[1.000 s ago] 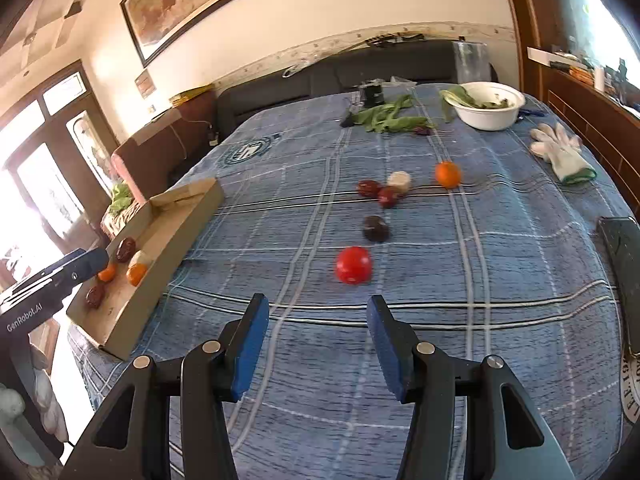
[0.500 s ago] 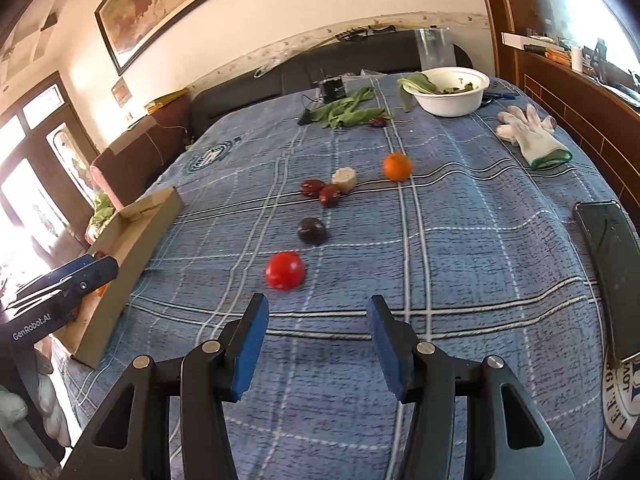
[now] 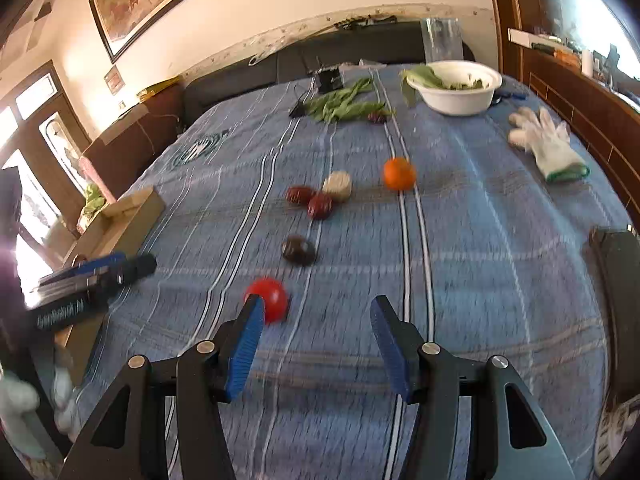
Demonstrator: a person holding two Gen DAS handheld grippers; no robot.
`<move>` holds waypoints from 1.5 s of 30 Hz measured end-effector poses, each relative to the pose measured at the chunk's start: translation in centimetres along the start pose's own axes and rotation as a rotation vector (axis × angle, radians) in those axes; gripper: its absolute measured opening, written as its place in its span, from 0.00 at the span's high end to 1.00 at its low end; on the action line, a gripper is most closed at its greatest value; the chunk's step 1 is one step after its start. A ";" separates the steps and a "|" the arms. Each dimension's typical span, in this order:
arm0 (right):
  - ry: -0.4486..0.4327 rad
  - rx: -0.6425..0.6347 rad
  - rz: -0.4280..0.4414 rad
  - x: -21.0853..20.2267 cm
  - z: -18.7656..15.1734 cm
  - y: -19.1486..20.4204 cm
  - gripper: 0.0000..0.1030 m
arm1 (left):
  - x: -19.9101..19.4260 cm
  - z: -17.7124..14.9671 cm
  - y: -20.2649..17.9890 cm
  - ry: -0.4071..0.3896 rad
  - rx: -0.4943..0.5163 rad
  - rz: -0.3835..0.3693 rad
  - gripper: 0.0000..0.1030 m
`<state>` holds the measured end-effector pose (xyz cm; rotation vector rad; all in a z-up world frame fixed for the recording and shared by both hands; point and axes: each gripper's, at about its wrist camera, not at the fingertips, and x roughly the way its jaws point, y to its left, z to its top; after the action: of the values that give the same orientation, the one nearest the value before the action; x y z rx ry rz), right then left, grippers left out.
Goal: Organize fruits
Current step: 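Move both open tools back over the remaining fruit on the table, then grasp the red tomato with the left tool while the right tool grasps an orange, then carry the tomato and orange over the box with both tools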
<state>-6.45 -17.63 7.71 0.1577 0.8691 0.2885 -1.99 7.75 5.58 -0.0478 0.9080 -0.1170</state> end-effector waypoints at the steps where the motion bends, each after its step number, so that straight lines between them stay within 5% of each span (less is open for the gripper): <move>1: -0.007 0.006 -0.009 0.1 0.7 -0.5 0.42 | 0.1 -0.1 -0.8 0.000 0.017 -0.023 0.39; 11: -0.008 -0.009 -0.175 5.3 6.9 -4.5 0.43 | 3.3 -0.3 -6.9 0.048 0.112 -0.176 0.39; 20: 0.043 -0.039 -0.239 9.8 8.0 -5.1 0.43 | 5.5 -0.9 -8.0 0.088 0.124 -0.191 0.41; 23: 0.046 -0.059 -0.243 10.2 8.2 -4.7 0.55 | 5.6 -1.2 -8.4 0.066 0.149 -0.159 0.54; 25: 0.044 -0.070 -0.251 10.3 8.1 -4.5 0.62 | 5.5 -1.3 -8.7 0.054 0.167 -0.139 0.74; 27: 0.044 -0.070 -0.254 10.2 8.0 -4.4 0.69 | 5.4 -1.3 -8.8 0.053 0.171 -0.130 0.74; 38: 0.054 -0.038 -0.219 6.9 5.5 -4.0 0.69 | 0.6 -1.5 -5.8 -0.013 0.086 -0.146 0.74; 45: 0.025 -0.060 -0.157 3.7 4.0 -0.4 0.69 | -3.6 -2.3 -2.3 -0.074 0.000 -0.142 0.73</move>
<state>-1.05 -16.91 7.47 0.0301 0.8913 0.1699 -6.23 5.91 7.18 -0.1165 0.8302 -0.2455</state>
